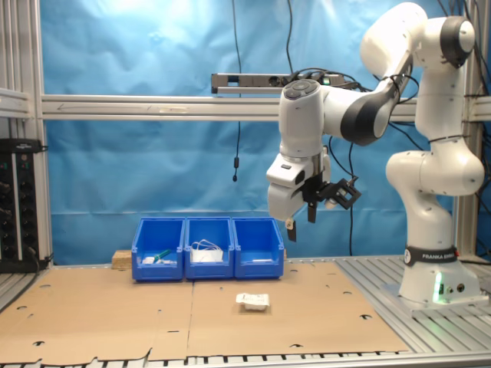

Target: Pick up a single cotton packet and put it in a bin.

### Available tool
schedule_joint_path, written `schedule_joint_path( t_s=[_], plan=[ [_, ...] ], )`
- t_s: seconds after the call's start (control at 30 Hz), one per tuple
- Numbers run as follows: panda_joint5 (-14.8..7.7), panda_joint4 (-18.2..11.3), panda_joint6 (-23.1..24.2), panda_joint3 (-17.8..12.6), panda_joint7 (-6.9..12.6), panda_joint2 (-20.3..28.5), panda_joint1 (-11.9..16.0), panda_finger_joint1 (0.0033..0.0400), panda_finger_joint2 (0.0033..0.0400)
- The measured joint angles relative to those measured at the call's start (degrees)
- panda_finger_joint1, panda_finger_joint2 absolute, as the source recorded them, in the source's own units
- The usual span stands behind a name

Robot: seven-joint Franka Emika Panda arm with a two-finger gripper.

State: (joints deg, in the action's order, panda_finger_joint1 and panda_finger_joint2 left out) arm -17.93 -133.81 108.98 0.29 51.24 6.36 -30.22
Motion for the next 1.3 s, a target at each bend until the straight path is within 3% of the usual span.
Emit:
schedule_joint_path(
  t_s=[0.43,0.87,1.3],
  plan=[
    [0.00,-0.66,6.20,-0.59,0.01,-5.16,3.44,0.0400,0.0400],
    [-0.09,-3.57,13.28,-2.88,0.01,-9.35,4.01,0.0400,0.0400],
    [-6.03,-5.28,18.09,-7.55,0.10,-10.68,3.98,0.0400,0.0400]
  ],
)
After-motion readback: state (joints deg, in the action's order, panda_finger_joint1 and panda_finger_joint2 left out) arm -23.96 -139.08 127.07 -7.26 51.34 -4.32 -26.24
